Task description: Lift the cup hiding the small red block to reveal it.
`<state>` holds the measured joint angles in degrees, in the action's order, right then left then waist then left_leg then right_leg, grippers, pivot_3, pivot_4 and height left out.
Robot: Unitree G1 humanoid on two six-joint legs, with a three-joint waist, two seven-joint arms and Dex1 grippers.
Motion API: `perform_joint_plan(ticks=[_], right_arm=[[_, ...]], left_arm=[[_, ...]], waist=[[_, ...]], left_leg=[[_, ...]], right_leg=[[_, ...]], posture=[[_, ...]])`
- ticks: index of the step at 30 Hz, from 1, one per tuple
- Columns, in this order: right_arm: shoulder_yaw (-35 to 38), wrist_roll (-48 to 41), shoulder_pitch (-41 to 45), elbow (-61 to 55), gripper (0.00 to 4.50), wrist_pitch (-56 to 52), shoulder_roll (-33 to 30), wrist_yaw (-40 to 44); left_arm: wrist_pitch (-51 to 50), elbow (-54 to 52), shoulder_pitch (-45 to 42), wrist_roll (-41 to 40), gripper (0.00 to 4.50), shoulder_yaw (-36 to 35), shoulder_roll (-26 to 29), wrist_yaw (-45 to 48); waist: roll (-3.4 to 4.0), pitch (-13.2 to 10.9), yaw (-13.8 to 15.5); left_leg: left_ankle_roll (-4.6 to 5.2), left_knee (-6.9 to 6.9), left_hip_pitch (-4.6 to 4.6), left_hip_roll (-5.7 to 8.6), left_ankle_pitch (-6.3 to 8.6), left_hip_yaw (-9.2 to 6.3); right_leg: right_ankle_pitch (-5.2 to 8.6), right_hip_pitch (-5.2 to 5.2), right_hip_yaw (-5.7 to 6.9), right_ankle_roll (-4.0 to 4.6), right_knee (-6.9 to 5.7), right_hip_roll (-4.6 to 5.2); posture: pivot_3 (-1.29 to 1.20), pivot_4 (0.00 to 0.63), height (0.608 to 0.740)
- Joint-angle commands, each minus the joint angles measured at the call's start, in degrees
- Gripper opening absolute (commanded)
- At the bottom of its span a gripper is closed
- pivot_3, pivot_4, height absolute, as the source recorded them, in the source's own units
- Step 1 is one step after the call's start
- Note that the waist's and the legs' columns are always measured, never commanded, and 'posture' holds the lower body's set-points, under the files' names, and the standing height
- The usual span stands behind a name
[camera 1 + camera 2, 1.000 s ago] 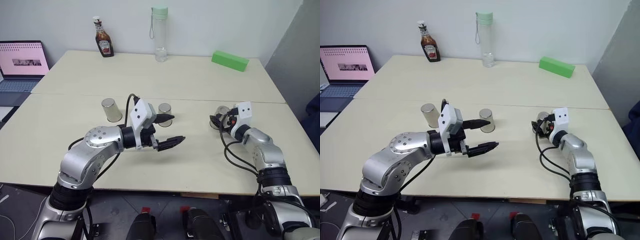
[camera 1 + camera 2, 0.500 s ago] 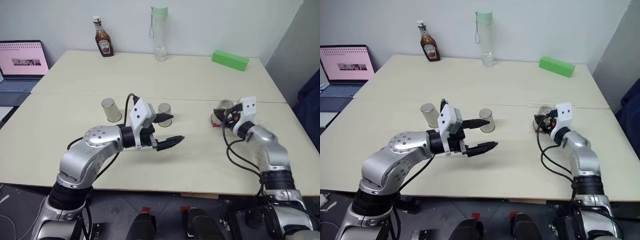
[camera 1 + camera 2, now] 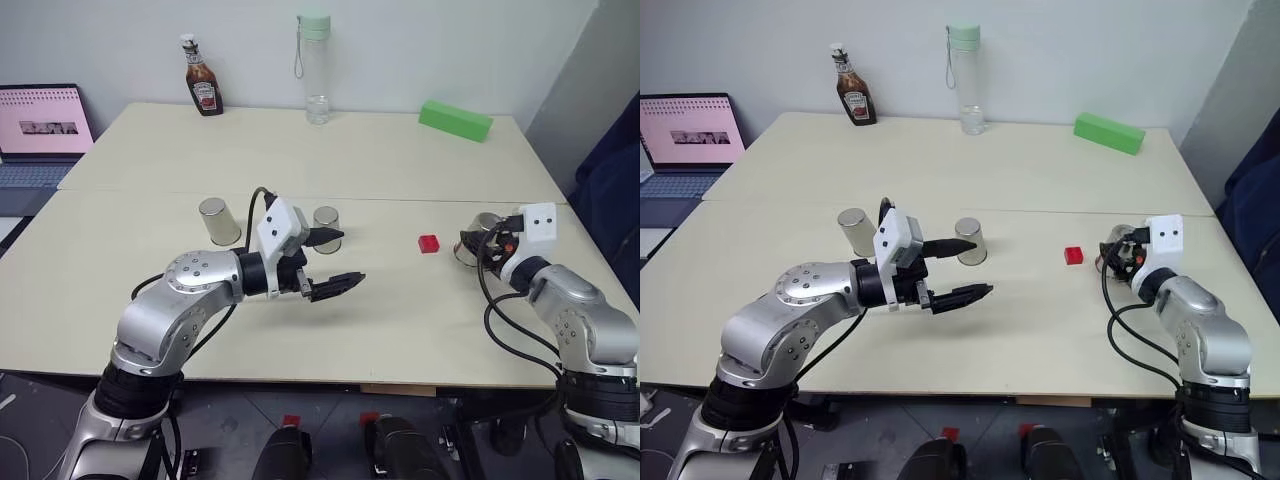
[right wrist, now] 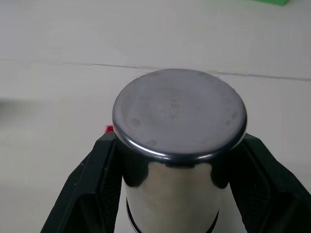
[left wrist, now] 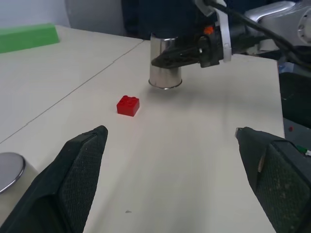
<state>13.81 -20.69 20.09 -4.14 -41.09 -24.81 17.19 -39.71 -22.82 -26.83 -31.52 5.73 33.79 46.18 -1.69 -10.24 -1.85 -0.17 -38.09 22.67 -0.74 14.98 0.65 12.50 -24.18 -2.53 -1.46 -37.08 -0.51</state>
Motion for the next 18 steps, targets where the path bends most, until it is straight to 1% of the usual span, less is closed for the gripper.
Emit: perform_joint_plan(ticks=[1, 2, 5, 7, 9, 13, 15, 16, 18], right_arm=[[0.8, 0.8, -0.2, 3.1, 3.46, 4.2, 0.9, 0.1], [0.6, 1.0, -0.5, 3.4, 3.84, 4.6, 1.0, 0.3], [0.2, 1.6, -1.1, 3.0, 4.46, 5.3, 0.8, 0.8], [0.2, 1.6, -1.4, 1.2, 4.46, 4.5, -0.1, 1.1], [-0.1, 1.4, -2.1, -2.3, 4.46, 2.0, -2.4, 2.1], [-0.5, -1.4, -6.1, -13.7, 4.46, -8.4, -11.0, 6.8], [2.7, -5.5, -8.4, -20.5, 4.46, -16.1, -15.6, 9.0], [4.3, -7.3, -8.9, -22.4, 4.46, -18.9, -16.5, 9.3], [9.6, -13.5, -9.0, -27.3, 4.46, -26.2, -18.1, 10.8]], left_arm=[[0.6, -0.6, -1.0, -0.1, 4.50, -0.3, -0.2, 0.4], [0.6, -0.6, -1.0, -0.1, 4.50, -0.3, -0.3, 0.4], [0.3, -1.0, -0.7, -0.3, 4.50, -0.7, -0.2, 0.2], [0.0, -1.4, -0.5, -0.5, 4.50, -1.0, -0.2, 0.0], [-0.5, -2.1, 0.0, -1.0, 4.50, -1.4, 0.0, -0.3], [-1.3, -3.4, 1.6, -1.4, 4.50, -2.3, 1.5, -0.1], [-2.3, -4.3, 2.9, -2.1, 4.50, -4.0, 3.1, 0.1], [-2.8, -4.6, 3.5, -2.6, 4.50, -4.7, 3.7, 0.1], [-3.7, -5.1, 5.2, -2.9, 4.50, -6.3, 5.9, 0.3]], waist=[[0.00, 0.0, 0.0], [0.00, 0.0, 0.0], [0.00, 0.0, 0.0], [0.00, 0.0, 0.0], [0.00, 0.0, 0.0], [0.03, 0.0, 0.1], [0.02, 0.0, 0.1], [0.02, 0.0, 0.1], [0.02, 0.0, 0.0]], left_leg=[[0.00, 0.00, 0.02, 0.00, 0.00, 0.00], [0.00, 0.01, 0.06, 0.02, 0.00, 0.03], [0.00, 0.01, 0.08, 0.04, 0.00, 0.03], [0.00, 0.00, 0.08, 0.04, 0.00, 0.04], [0.00, -0.01, 0.07, 0.04, 0.00, 0.01], [0.00, 0.01, 0.07, 0.04, 0.00, -0.01], [0.00, 0.02, 0.09, 0.04, 0.01, -0.04], [0.00, 0.01, 0.10, 0.03, 0.01, -0.08], [0.00, 0.02, 0.11, 0.00, 0.01, -0.12]], right_leg=[[0.00, -0.01, 0.00, 0.00, 0.01, 0.00], [0.00, -0.05, -0.02, 0.00, 0.02, 0.01], [-0.01, -0.05, -0.02, -0.01, 0.05, 0.05], [-0.01, -0.04, -0.02, -0.02, 0.05, 0.06], [-0.01, -0.04, -0.01, -0.02, 0.03, 0.06], [0.00, -0.03, 0.00, -0.01, 0.04, 0.07], [0.01, -0.04, 0.01, -0.01, 0.07, 0.07], [0.01, -0.03, 0.01, -0.01, 0.09, 0.07], [0.02, -0.03, 0.00, 0.01, 0.08, 0.07]], posture=[[0.00, 0.150, 0.740], [0.00, 0.150, 0.740], [0.00, 0.150, 0.740], [0.00, 0.150, 0.740], [0.00, 0.150, 0.740], [0.00, 0.150, 0.740], [0.00, 0.150, 0.740], [0.00, 0.150, 0.740], [0.00, 0.150, 0.740]])
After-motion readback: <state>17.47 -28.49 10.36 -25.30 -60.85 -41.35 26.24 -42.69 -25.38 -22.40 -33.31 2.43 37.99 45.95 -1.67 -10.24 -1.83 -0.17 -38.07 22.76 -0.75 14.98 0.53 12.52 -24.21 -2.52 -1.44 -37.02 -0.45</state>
